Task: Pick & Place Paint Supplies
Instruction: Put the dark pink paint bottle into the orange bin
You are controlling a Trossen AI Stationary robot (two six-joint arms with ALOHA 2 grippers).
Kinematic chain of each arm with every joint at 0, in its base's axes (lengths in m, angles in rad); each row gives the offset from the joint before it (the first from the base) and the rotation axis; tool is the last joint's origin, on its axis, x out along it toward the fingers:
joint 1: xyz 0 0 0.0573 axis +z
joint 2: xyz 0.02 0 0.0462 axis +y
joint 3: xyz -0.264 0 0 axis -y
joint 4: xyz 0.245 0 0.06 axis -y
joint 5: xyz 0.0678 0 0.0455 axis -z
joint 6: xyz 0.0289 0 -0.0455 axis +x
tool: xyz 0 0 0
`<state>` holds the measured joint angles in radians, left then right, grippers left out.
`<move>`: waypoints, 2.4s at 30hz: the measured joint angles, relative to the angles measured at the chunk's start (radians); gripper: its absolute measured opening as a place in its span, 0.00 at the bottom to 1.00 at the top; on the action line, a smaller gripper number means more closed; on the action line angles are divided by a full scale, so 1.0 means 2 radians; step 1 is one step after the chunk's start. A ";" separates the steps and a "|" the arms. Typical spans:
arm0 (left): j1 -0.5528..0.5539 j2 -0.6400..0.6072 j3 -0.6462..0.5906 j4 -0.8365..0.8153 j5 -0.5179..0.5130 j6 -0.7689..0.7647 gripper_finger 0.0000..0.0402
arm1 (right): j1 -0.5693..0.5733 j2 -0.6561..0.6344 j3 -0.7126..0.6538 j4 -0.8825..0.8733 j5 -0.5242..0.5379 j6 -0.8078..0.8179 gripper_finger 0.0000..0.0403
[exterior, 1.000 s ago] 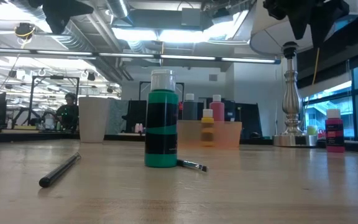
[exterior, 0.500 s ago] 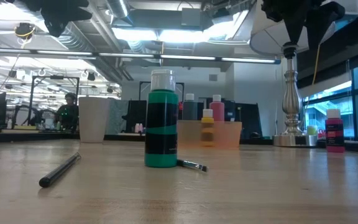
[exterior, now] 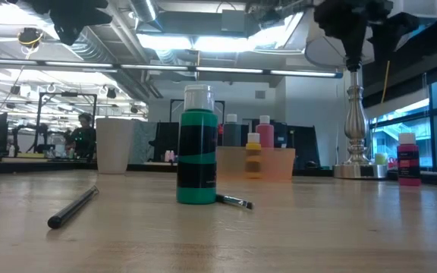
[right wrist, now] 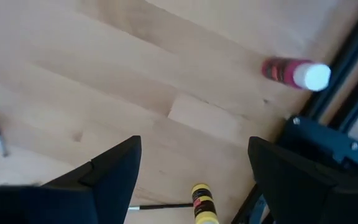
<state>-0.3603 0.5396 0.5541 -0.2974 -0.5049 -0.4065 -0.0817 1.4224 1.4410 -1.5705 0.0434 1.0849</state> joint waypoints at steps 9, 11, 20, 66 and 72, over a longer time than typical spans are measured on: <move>0.000 0.000 0.000 -0.036 0.001 0.000 0.31 | -0.009 -0.031 -0.091 -0.001 -0.036 0.016 0.74; 0.000 0.000 0.000 -0.039 0.001 0.000 0.31 | -0.009 -0.036 -0.098 0.000 -0.034 0.017 0.74; 0.000 0.000 0.000 -0.038 0.000 0.000 0.31 | -0.055 -0.070 -0.128 -0.001 -0.006 0.015 0.74; 0.000 0.000 0.000 -0.037 -0.005 0.000 0.31 | -0.225 -0.084 -0.279 0.124 0.018 -0.040 0.75; 0.000 0.000 0.000 -0.038 -0.005 0.000 0.31 | -0.226 -0.084 -0.308 0.137 0.023 -0.040 0.75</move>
<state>-0.3599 0.5392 0.5541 -0.3725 -0.5140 -0.4073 -0.5345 1.2541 0.8257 -1.2964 0.0897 1.0050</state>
